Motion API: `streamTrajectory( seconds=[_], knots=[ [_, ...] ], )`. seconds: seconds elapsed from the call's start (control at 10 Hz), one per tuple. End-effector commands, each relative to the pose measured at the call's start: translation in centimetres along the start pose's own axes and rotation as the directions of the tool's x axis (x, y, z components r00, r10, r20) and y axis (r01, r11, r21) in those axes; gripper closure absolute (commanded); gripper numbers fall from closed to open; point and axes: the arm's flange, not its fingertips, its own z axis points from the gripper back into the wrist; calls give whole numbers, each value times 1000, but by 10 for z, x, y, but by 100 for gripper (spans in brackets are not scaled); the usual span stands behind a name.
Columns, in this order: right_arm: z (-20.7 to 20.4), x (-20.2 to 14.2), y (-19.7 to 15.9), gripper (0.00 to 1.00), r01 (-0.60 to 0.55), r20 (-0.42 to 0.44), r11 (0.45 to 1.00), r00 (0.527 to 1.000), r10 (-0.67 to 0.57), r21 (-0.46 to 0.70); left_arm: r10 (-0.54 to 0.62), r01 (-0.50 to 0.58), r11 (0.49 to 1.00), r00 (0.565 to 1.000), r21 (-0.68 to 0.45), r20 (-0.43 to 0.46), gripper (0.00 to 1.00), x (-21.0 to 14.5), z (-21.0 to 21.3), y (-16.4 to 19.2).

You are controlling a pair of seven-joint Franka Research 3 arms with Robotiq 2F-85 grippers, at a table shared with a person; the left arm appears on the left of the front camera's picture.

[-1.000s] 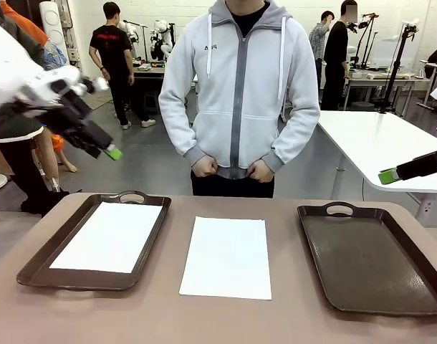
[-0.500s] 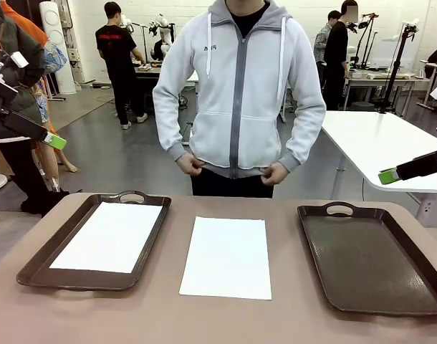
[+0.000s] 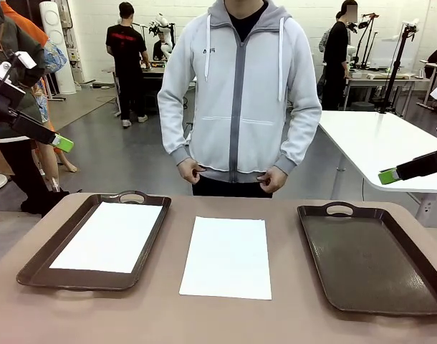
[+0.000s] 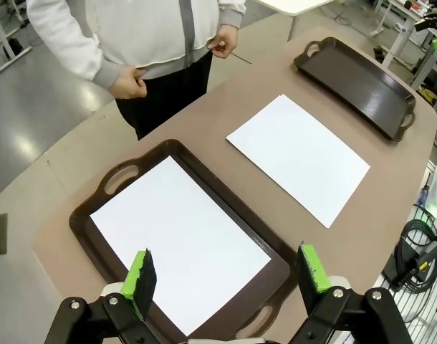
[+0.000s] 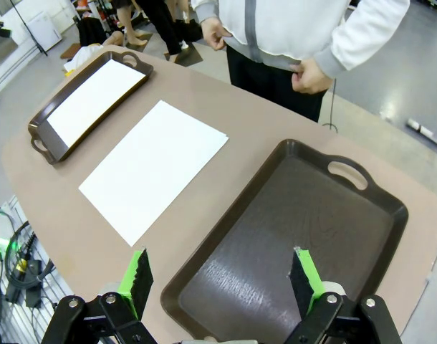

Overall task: Sort the A4 documents.
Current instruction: Receive the A4 Paper.

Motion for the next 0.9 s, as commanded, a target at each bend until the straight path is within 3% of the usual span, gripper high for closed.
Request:
streamTrajectory(
  seconds=[0.0, 0.4, 0.5, 0.8],
  knots=[
    [-2, -1, -1, 0, 6, 5, 1000, 1000, -6, 18, 15, -15, 1000, 1000, -2, 3, 0, -6, 2, -2],
    [-2, -1, -1, 0, 6, 5, 1000, 1000, -6, 18, 76, -76, 997, 997, -21, -9, 0, -2, 3, 5],
    [-2, -1, -1, 0, 6, 5, 1000, 1000, -6, 18, 15, -15, 1000, 1000, -21, -7, 0, -5, 0, 1],
    [-2, -1, -1, 0, 6, 5, 1000, 1000, -6, 18, 15, -15, 1000, 1000, -21, -7, 0, -5, 0, 1]
  ],
)
